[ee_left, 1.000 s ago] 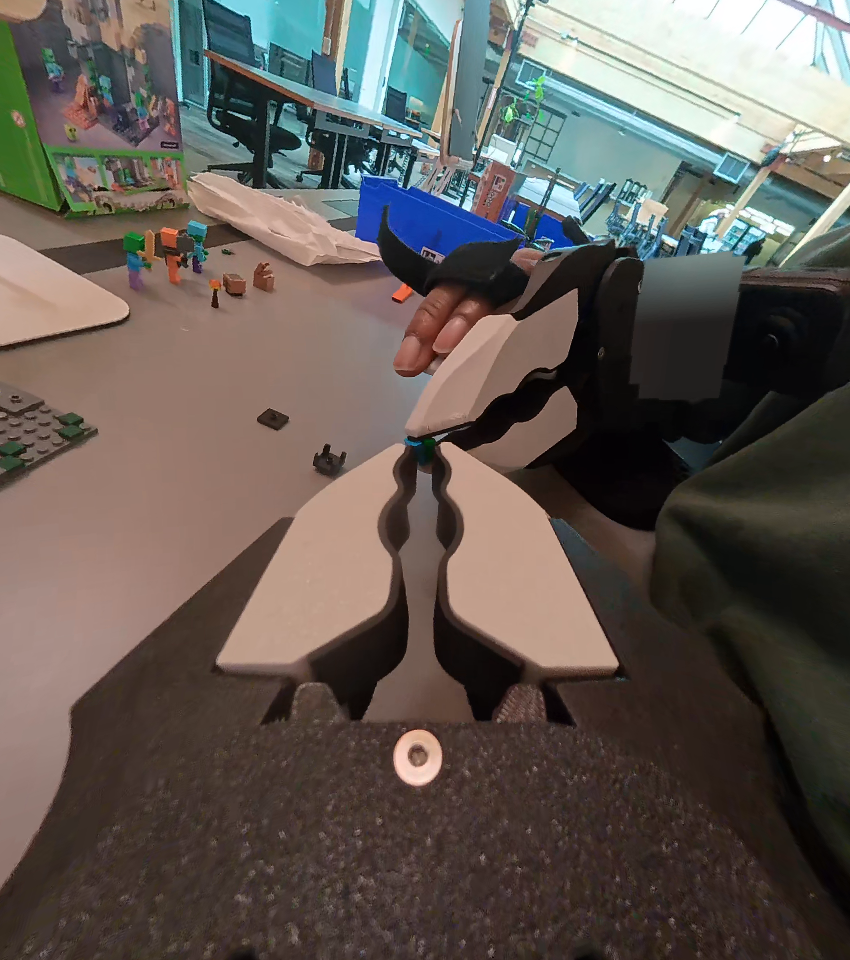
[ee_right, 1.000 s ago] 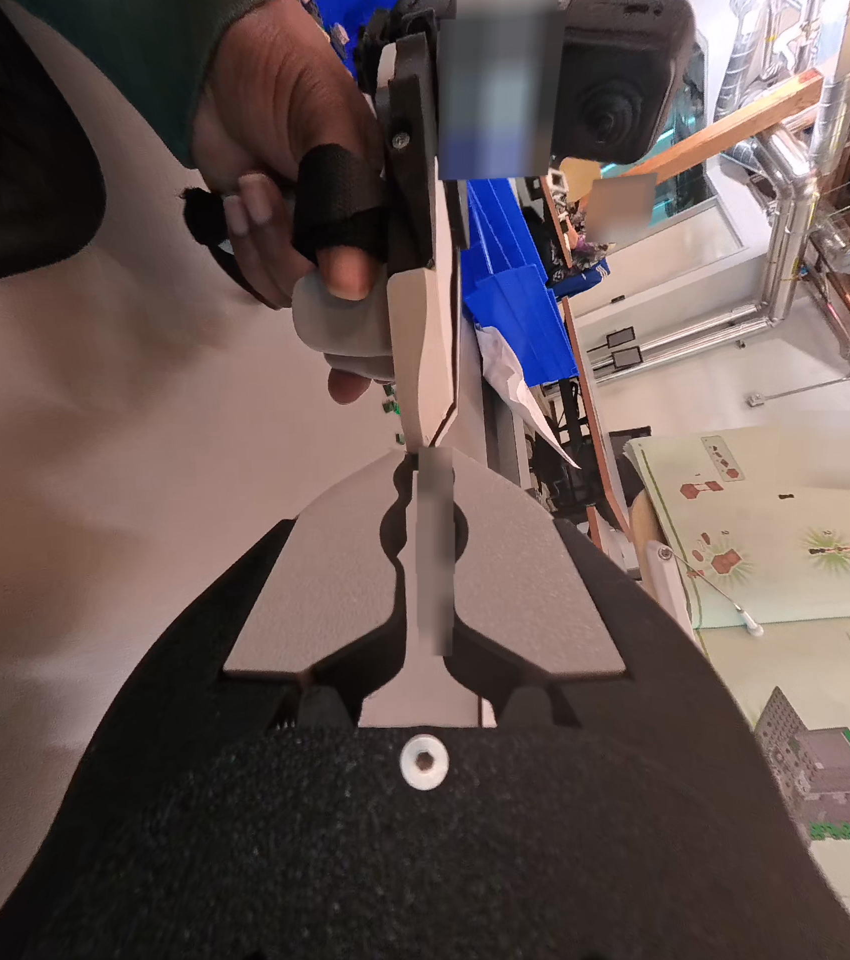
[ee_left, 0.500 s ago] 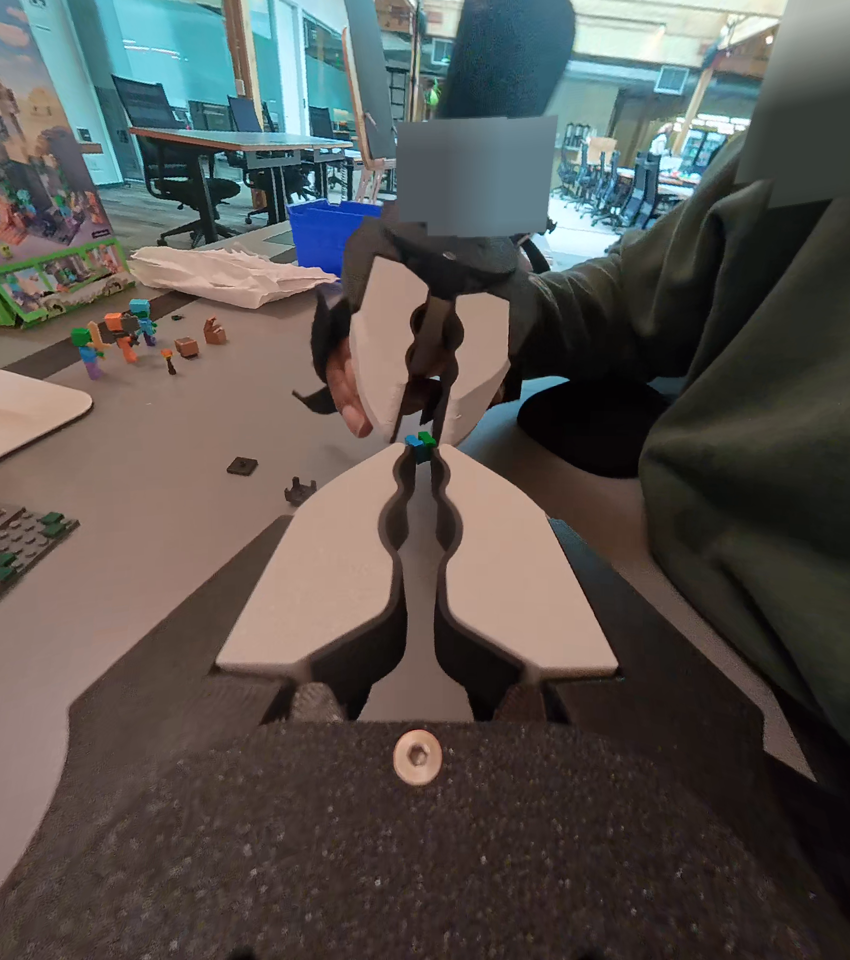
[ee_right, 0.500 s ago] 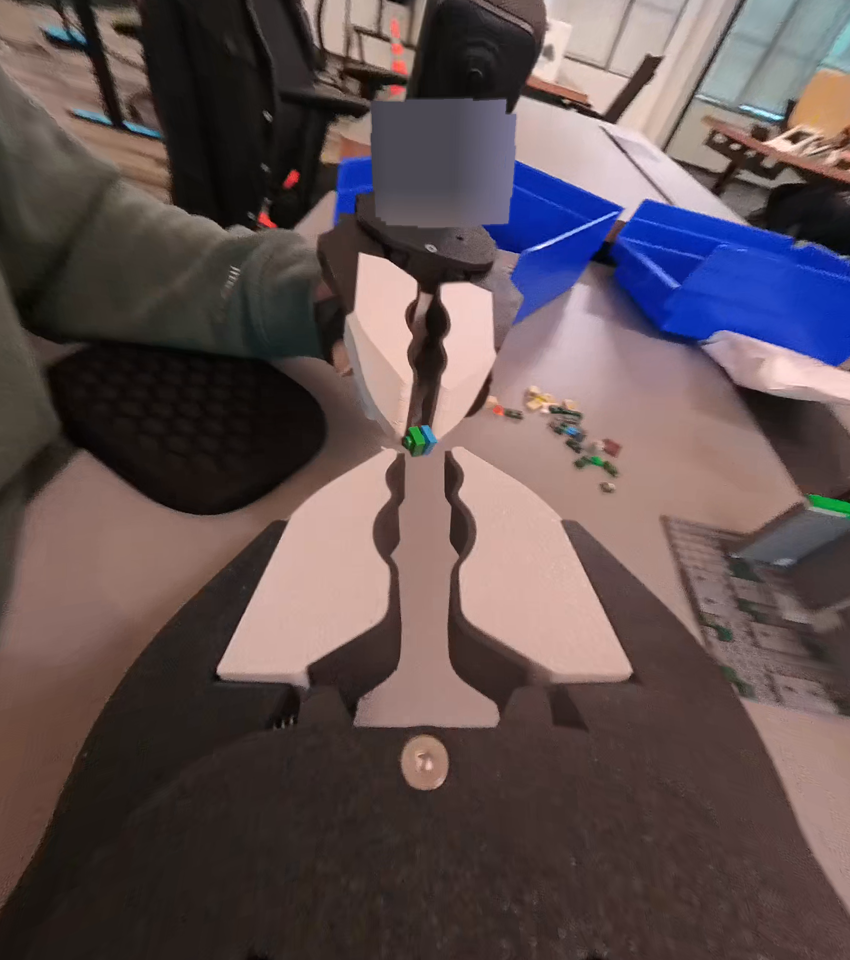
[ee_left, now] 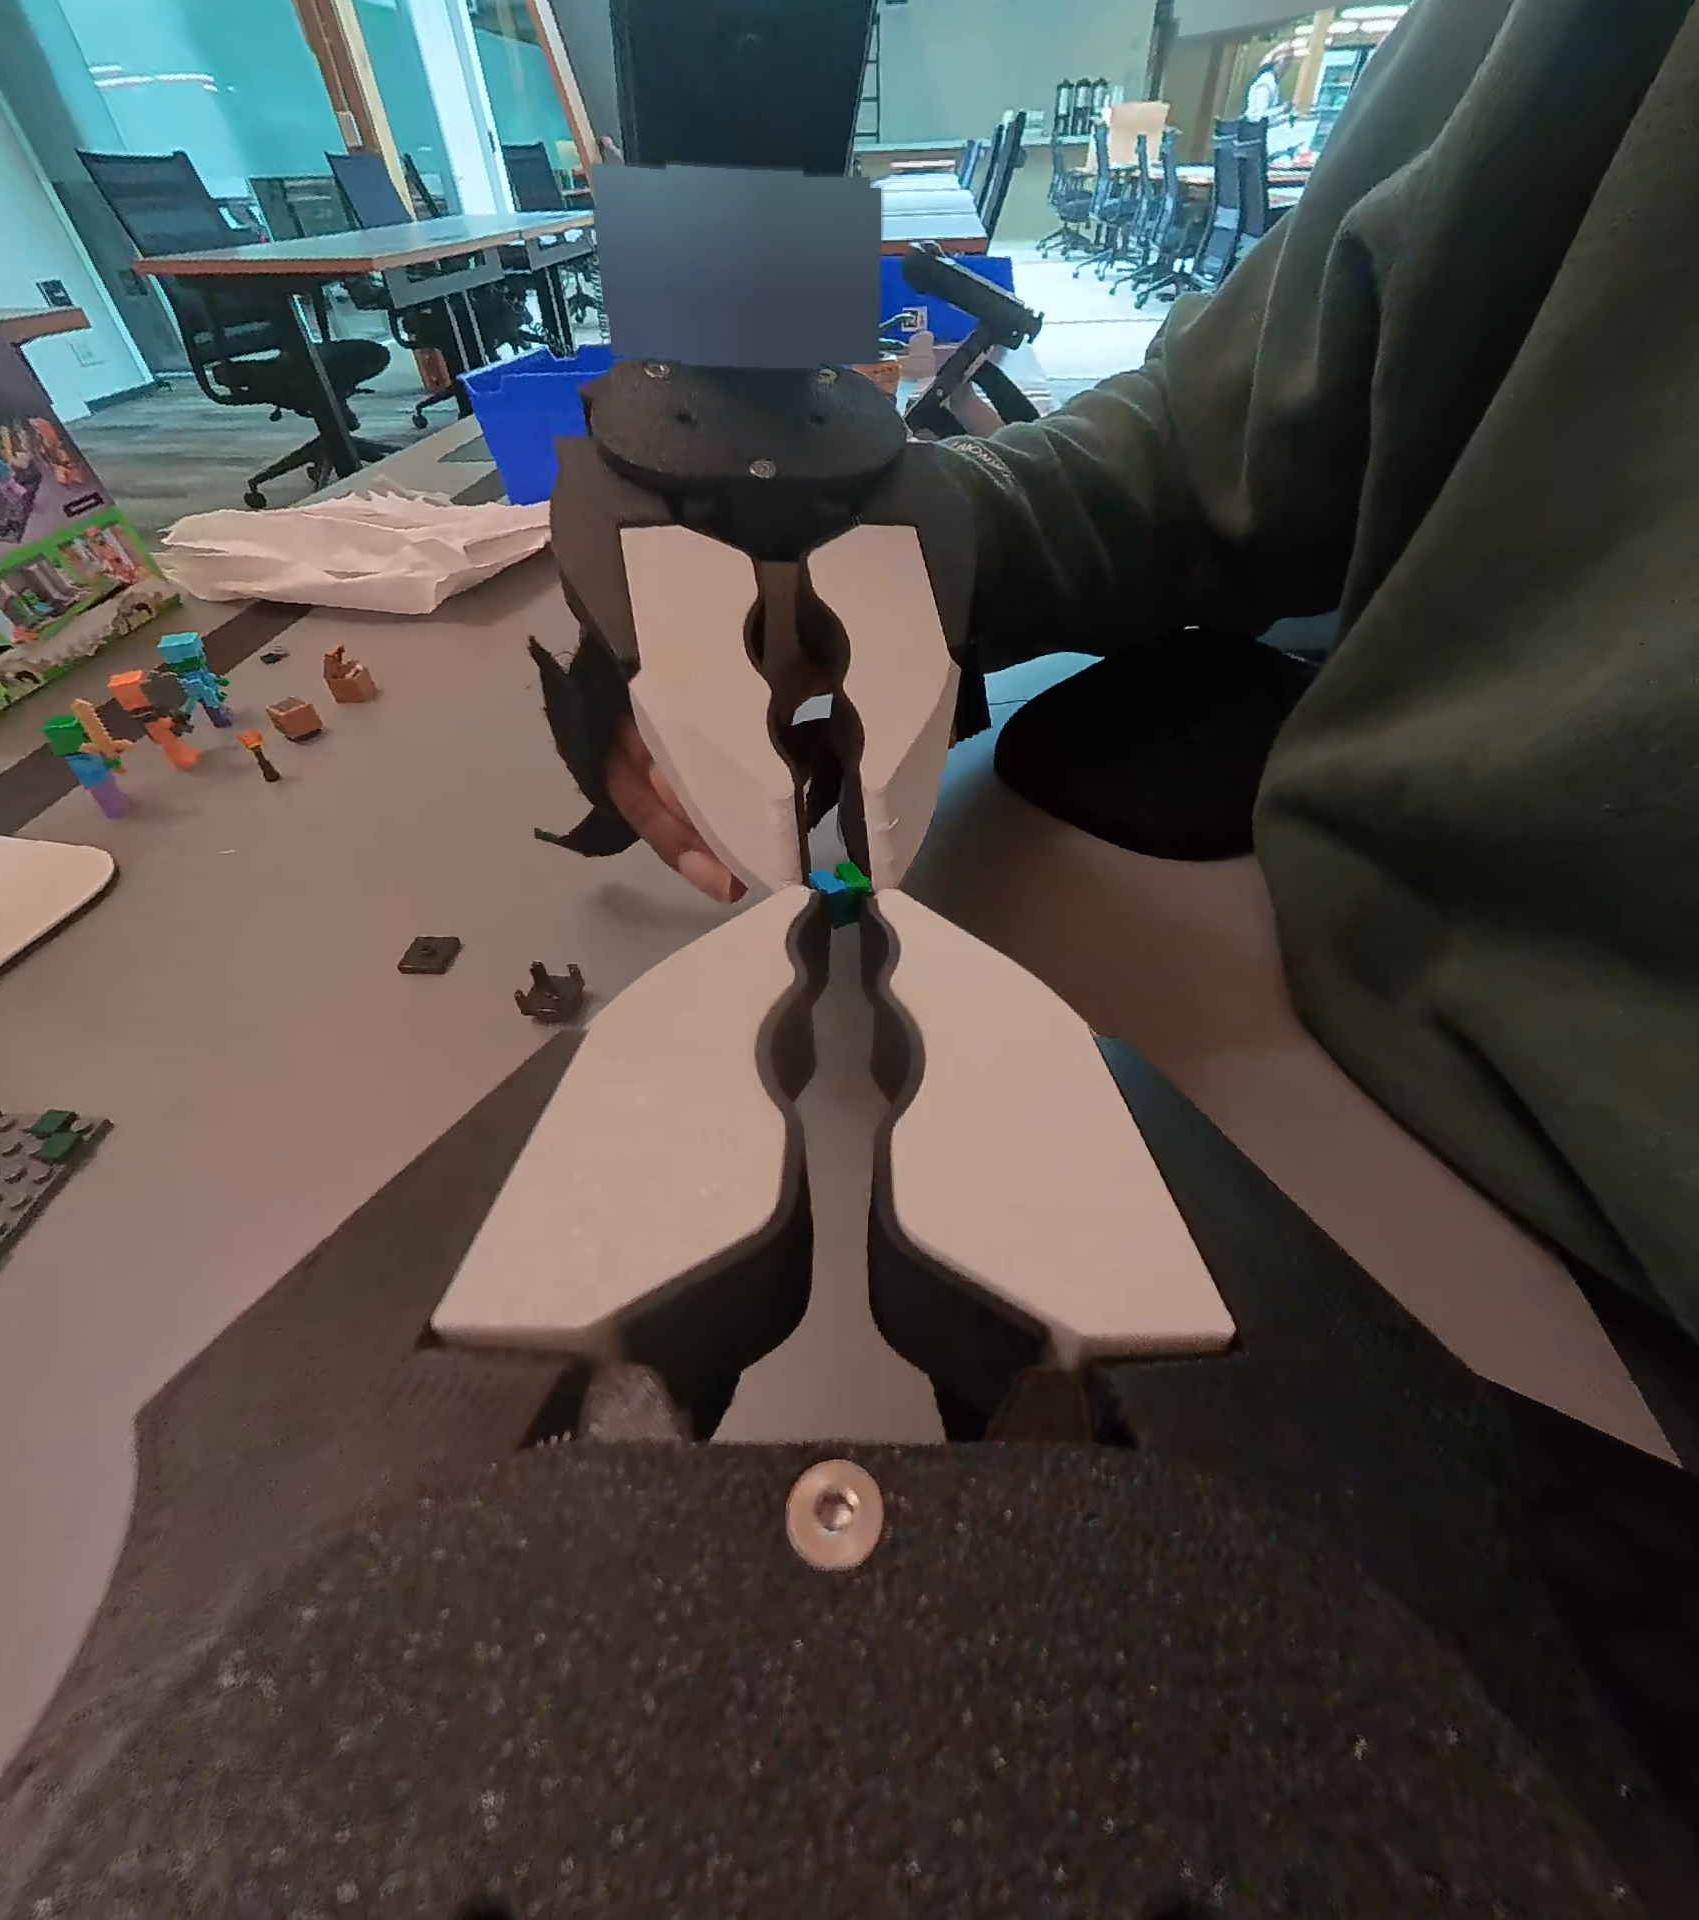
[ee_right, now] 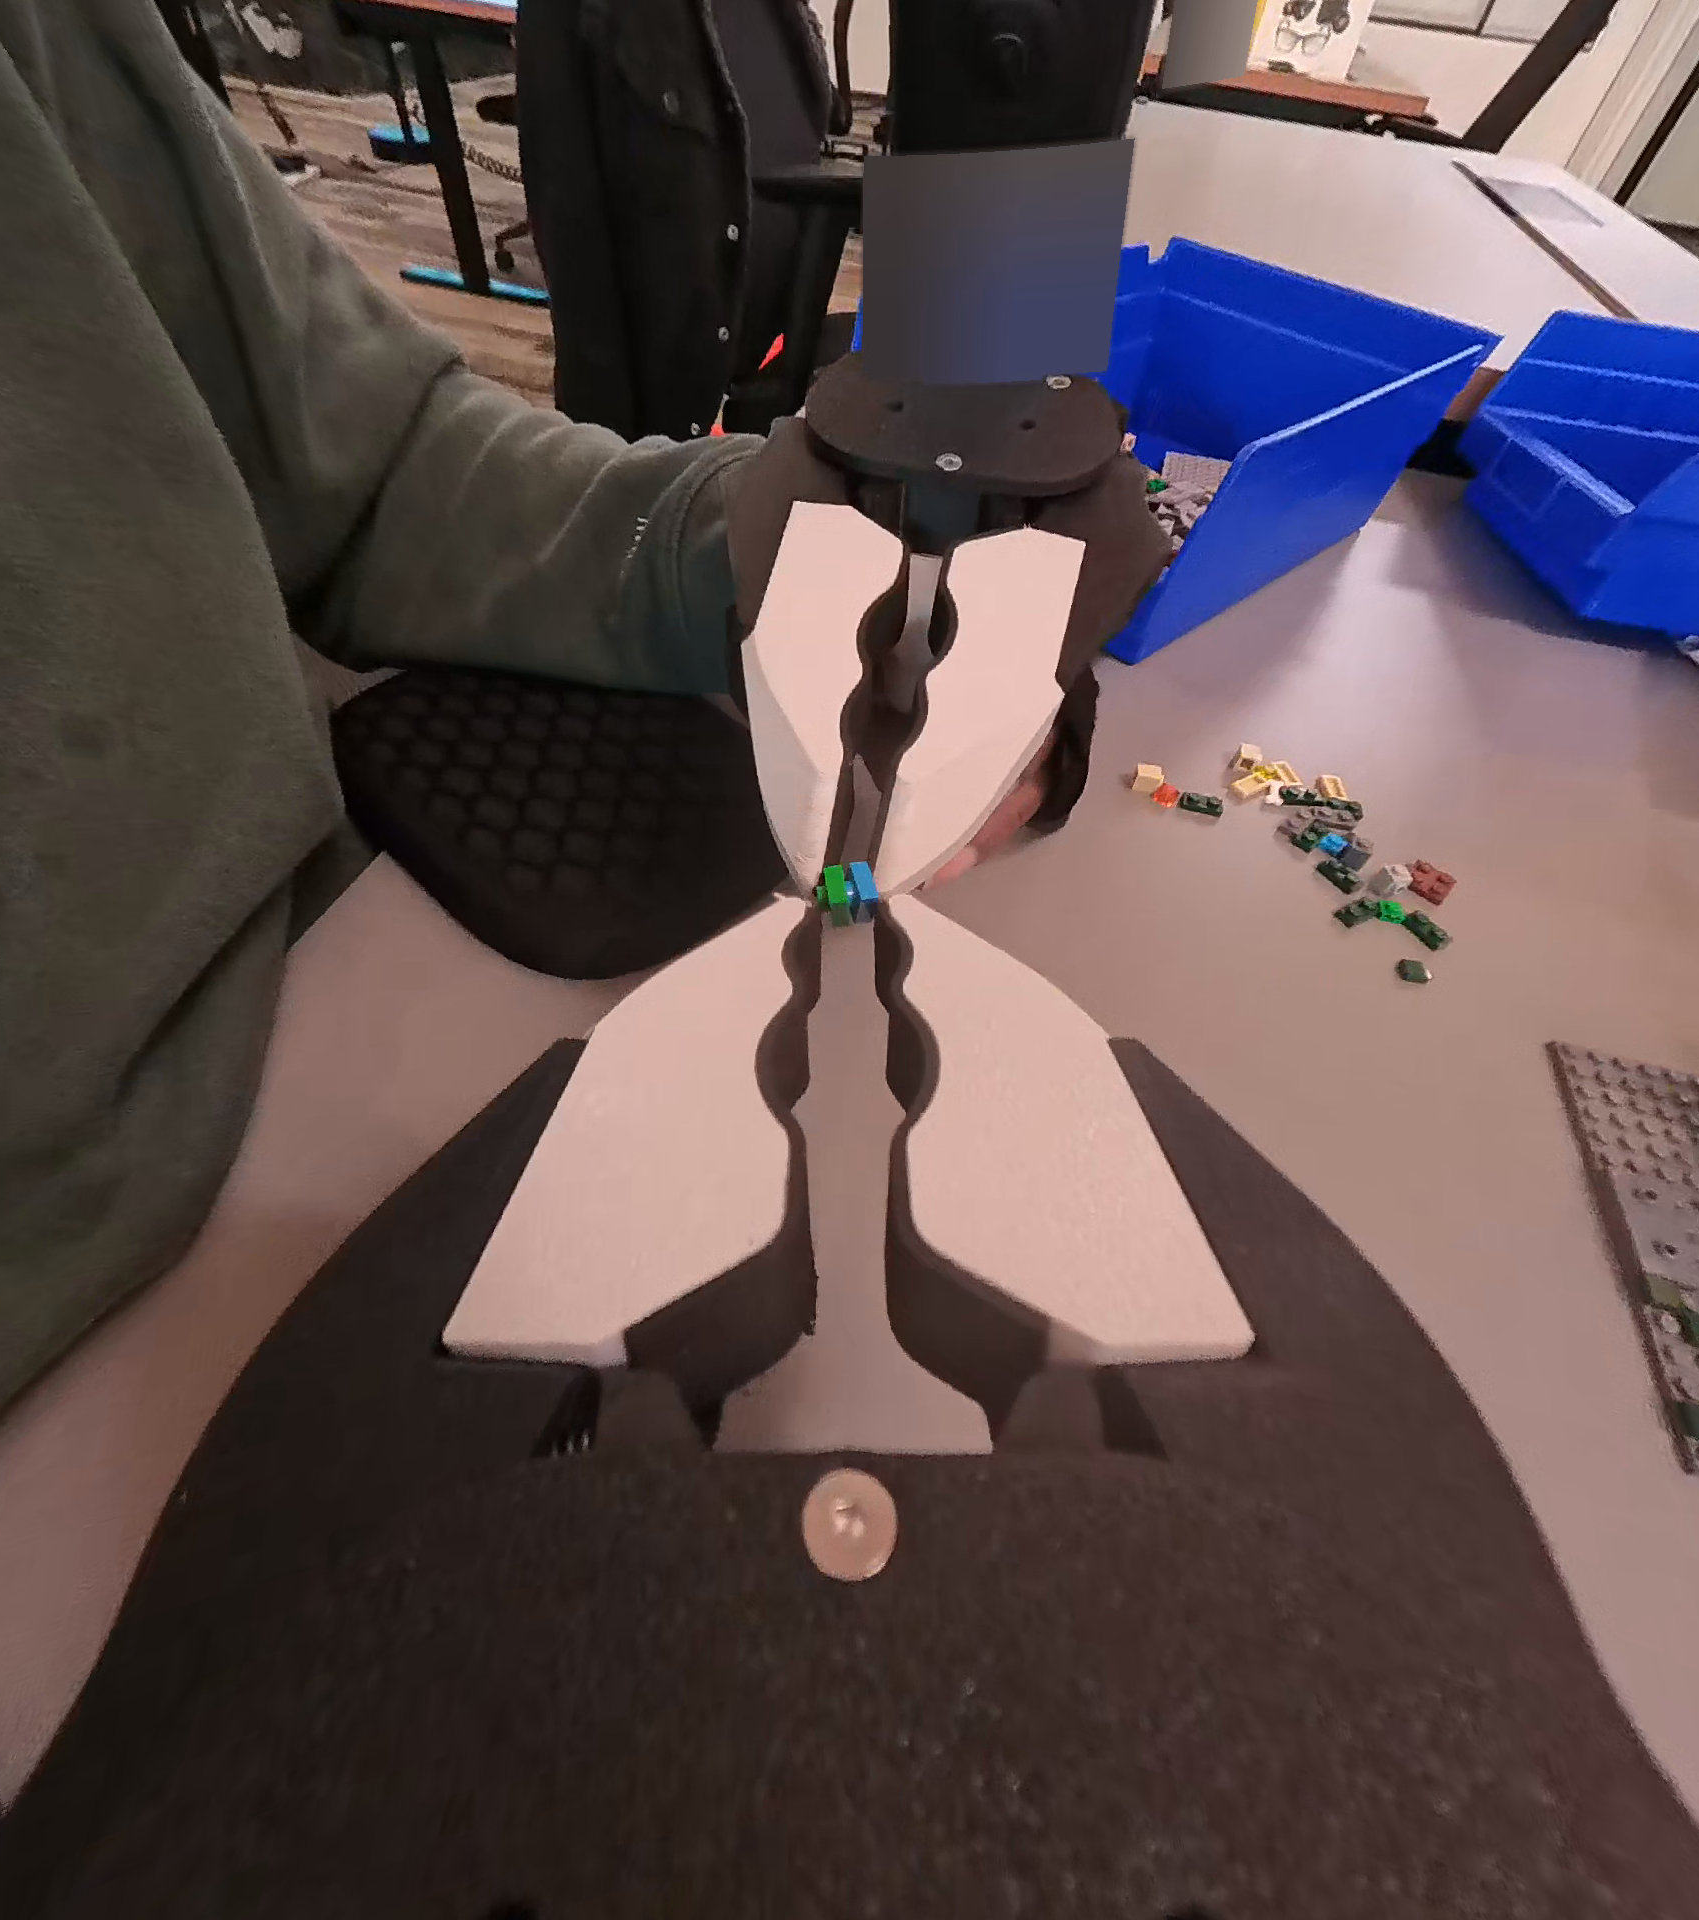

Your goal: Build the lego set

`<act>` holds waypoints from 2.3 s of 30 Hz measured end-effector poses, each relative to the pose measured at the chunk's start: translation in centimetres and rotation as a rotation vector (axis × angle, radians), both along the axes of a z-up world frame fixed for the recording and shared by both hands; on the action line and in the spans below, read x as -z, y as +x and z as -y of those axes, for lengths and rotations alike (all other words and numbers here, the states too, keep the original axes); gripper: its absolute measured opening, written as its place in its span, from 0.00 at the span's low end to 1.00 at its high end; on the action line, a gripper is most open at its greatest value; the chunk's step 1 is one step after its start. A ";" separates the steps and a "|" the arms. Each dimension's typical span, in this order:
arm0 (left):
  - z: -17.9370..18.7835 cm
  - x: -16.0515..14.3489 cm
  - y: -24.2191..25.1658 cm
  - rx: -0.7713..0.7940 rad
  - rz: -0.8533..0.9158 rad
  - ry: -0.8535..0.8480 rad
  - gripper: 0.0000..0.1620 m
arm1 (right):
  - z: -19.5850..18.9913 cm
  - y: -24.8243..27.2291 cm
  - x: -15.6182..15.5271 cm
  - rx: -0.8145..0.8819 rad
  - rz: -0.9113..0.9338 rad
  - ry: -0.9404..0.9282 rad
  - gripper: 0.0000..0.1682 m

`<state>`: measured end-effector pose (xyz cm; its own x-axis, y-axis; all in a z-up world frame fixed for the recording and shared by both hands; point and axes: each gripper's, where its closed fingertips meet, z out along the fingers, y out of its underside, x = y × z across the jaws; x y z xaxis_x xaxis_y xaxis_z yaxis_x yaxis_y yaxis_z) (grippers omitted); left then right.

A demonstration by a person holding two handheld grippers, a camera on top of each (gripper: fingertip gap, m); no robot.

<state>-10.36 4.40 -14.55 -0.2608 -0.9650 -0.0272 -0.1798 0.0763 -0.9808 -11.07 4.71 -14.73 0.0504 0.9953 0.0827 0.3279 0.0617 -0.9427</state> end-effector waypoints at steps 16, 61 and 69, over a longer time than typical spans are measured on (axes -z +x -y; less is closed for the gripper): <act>0.3 0.8 0.4 0.006 -0.035 0.005 0.04 | 0.2 0.4 0.8 0.035 0.039 0.040 0.05; -0.3 0.7 0.3 -0.005 -0.006 -0.048 0.04 | -0.3 0.4 0.3 0.055 -0.035 0.002 0.06; 0.1 1.1 0.4 0.017 -0.029 -0.034 0.04 | 0.1 0.4 0.7 0.035 -0.007 0.041 0.05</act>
